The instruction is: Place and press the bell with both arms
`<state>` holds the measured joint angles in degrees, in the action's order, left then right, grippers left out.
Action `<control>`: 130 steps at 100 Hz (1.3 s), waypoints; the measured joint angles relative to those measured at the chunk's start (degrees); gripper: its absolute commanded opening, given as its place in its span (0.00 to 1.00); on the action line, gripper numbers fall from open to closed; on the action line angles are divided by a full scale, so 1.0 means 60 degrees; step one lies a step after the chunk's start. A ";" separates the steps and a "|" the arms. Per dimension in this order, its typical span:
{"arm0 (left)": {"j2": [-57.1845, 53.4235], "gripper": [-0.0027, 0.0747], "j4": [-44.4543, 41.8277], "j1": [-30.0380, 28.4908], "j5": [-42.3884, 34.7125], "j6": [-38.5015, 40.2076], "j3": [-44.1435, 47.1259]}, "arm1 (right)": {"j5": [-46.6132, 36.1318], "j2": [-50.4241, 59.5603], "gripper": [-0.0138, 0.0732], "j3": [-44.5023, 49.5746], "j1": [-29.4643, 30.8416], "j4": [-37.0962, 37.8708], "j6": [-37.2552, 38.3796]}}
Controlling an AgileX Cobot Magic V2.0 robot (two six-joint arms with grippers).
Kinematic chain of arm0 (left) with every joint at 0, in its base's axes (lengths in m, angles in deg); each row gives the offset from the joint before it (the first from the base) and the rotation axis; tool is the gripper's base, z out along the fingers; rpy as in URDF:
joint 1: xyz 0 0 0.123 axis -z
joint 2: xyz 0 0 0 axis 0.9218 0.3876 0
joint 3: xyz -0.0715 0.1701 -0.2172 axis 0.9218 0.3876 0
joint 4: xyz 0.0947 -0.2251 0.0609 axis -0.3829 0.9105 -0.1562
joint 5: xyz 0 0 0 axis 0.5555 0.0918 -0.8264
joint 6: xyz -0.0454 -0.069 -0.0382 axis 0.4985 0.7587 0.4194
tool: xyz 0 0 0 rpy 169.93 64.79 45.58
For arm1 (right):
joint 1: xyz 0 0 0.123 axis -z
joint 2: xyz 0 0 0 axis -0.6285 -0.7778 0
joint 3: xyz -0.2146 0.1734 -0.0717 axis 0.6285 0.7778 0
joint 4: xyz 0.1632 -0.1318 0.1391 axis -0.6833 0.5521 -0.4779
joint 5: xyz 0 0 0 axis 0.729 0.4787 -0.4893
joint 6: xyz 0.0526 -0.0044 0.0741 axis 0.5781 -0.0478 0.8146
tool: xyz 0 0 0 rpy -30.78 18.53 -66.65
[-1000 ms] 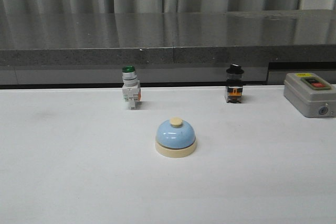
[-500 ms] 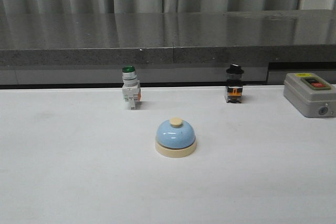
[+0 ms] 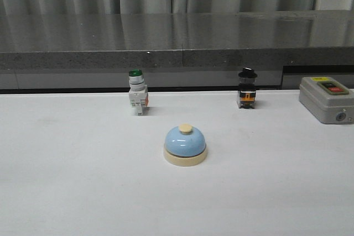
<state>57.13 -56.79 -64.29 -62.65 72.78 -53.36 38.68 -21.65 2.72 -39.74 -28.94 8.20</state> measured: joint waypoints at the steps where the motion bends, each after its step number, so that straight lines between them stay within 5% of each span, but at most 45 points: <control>1: 0.0000 0.01 0.0000 0.0000 -0.0063 0.0000 0.0000 | 0.0000 0.0000 0.09 0.0000 0.0000 0.0000 0.0000; 130: 0.0000 0.01 0.0000 0.0000 0.0197 0.0000 0.0000 | 0.0543 -0.0021 0.09 -0.0545 0.0000 0.0000 0.0000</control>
<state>57.13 -56.79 -64.29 -61.47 72.78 -53.36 41.94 -21.78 -0.55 -39.74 -28.94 8.20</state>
